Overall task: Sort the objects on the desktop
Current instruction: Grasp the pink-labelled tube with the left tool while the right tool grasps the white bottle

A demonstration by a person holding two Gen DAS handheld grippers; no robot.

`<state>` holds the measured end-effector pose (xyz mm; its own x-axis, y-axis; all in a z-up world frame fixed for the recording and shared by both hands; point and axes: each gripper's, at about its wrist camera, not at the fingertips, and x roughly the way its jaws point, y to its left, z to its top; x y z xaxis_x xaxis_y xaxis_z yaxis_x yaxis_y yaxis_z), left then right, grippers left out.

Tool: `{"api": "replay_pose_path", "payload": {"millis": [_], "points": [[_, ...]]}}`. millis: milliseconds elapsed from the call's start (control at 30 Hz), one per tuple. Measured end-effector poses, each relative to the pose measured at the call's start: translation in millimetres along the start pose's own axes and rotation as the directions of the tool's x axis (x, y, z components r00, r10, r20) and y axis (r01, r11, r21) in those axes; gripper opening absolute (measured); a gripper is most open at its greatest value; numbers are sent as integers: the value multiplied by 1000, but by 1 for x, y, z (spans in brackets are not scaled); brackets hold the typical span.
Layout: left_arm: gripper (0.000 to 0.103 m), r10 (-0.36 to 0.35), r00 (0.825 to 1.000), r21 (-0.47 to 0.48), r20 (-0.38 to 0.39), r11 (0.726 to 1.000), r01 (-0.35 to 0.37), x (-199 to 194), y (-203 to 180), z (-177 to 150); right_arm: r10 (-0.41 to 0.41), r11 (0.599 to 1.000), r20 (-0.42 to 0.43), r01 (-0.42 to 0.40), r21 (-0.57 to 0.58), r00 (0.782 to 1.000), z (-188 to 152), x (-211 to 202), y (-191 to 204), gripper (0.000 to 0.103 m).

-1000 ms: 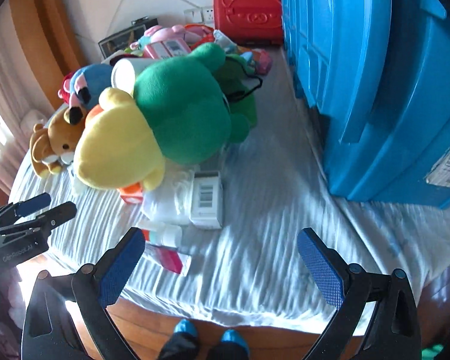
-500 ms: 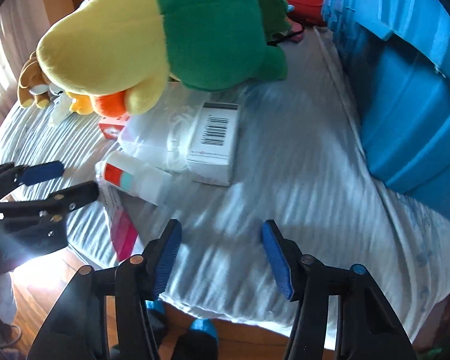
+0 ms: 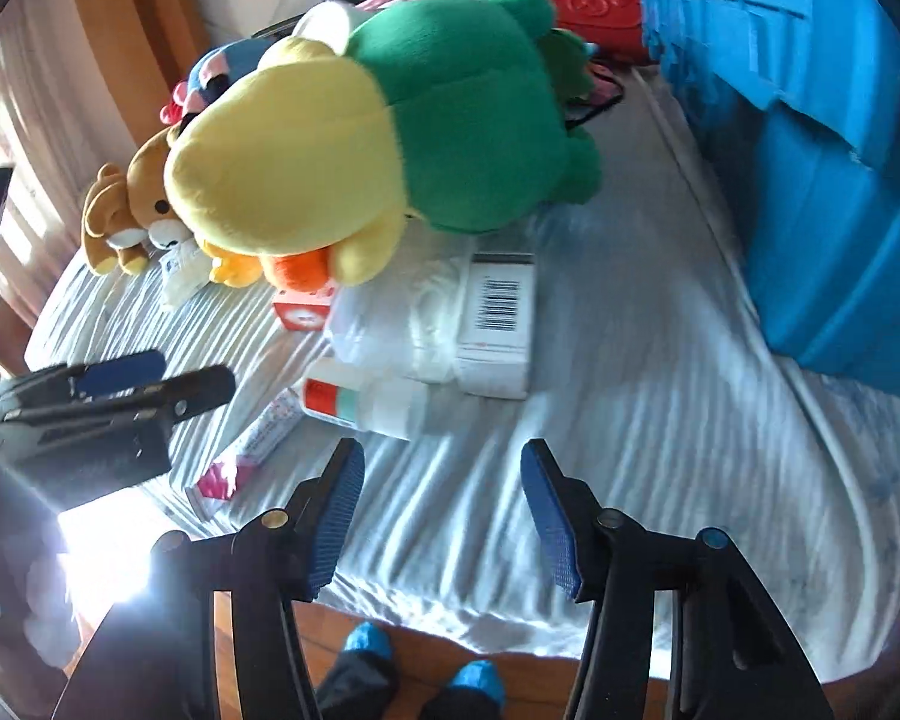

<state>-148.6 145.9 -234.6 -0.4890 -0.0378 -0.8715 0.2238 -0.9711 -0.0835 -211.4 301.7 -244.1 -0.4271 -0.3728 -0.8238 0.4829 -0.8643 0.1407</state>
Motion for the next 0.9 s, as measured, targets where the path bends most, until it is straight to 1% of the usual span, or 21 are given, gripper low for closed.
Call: {"api": "replay_pose_path", "payload": {"millis": [100, 133, 200, 233, 267, 300, 333, 367, 400, 500, 567, 667, 800, 900], "points": [[63, 17, 1000, 72, -23, 997, -15, 6, -19, -12, 13, 999, 0, -13, 29, 1000, 0, -10, -13, 54], [63, 18, 999, 81, -38, 997, -15, 10, -22, -14, 25, 999, 3, -25, 35, 1000, 1, -11, -14, 54], [63, -13, 998, 77, -65, 997, 18, 18, -23, -16, 44, 998, 7, -44, 45, 999, 5, -11, -12, 54], [61, -17, 999, 78, -51, 997, 21, 20, -24, -17, 53, 997, 8, -53, 48, 999, 6, -10, -9, 54], [46, -4, 1000, 86, -26, 996, 6, 20, -24, -16, 61, 997, 7, -61, 52, 998, 7, -9, -7, 54], [39, 12, 1000, 97, -7, 995, -11, 20, -24, -14, 69, 996, 5, -70, 57, 998, 9, -7, -4, 54], [20, -4, 1000, 94, 2, 996, 4, 21, -21, -12, 79, 995, 4, -79, 61, 997, 13, -2, 2, 54], [18, -11, 1000, 81, 1, 997, 11, 22, -17, -8, 84, 994, 2, -84, 66, 996, 16, 2, 6, 54], [18, -25, 1000, 68, -1, 997, 25, 23, -13, -4, 86, 994, 1, -86, 71, 996, 18, 5, 9, 54], [18, -4, 1000, 84, 11, 996, 3, 26, -8, 1, 89, 993, -14, -87, 85, 996, 23, 15, 22, 54], [18, -1, 1000, 87, 17, 996, 0, 25, -4, 2, 85, 992, -28, -82, 94, 996, 27, 25, 31, 54], [18, -15, 1000, 77, 25, 997, 13, 21, 2, 2, 61, 993, -42, -57, 104, 997, 25, 34, 40, 55], [18, -16, 1000, 102, 24, 995, 14, 20, 1, 0, 24, 994, -63, -17, 110, 998, 27, 48, 47, 53], [18, -20, 999, 104, 26, 994, 17, 17, -1, -1, -15, 996, -53, 20, 88, 998, 27, 48, 54, 52]]}}
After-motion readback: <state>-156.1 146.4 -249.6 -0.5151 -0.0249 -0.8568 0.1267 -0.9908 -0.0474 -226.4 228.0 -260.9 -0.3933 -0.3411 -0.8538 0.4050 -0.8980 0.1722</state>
